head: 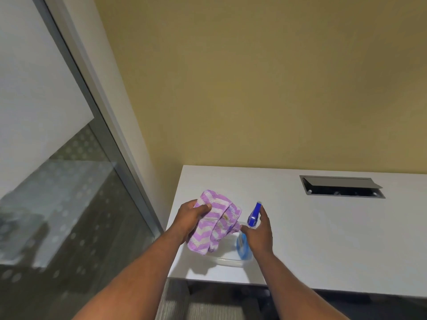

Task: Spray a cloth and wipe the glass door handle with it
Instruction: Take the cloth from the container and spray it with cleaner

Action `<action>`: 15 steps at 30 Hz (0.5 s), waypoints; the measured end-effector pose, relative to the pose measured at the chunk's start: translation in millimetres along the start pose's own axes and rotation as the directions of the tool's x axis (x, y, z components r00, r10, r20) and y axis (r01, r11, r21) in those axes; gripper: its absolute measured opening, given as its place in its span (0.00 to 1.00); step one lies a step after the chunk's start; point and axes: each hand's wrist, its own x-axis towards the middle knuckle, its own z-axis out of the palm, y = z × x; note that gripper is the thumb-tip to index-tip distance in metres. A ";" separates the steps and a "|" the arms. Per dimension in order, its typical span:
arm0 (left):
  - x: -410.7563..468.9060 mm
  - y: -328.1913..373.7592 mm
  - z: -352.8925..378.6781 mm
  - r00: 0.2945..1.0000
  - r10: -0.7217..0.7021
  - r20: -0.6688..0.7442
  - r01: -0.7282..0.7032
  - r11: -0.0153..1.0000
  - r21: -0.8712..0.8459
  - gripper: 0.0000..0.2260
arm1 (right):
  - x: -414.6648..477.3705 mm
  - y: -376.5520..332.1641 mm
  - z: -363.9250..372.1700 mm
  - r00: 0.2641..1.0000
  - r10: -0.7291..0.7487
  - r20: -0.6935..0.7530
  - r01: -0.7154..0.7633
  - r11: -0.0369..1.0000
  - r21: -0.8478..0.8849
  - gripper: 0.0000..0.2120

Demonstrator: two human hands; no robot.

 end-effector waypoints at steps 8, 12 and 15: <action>-3.5 2.1 -4.2 1.000 0.004 0.014 -0.004 1.000 0.016 0.08 | 2.4 -9.8 10.0 0.999 -0.005 -0.040 0.006 1.000 0.029 0.28; -11.1 14.8 -10.9 0.999 0.033 -0.011 -0.034 0.999 -0.043 0.07 | -4.1 -25.2 7.7 0.996 -0.080 -0.051 0.083 0.995 0.052 0.24; -18.0 32.4 -13.2 0.997 0.063 -0.051 -0.067 0.993 -0.095 0.05 | -14.3 -48.9 2.2 0.978 -0.192 -0.080 0.198 0.977 0.077 0.16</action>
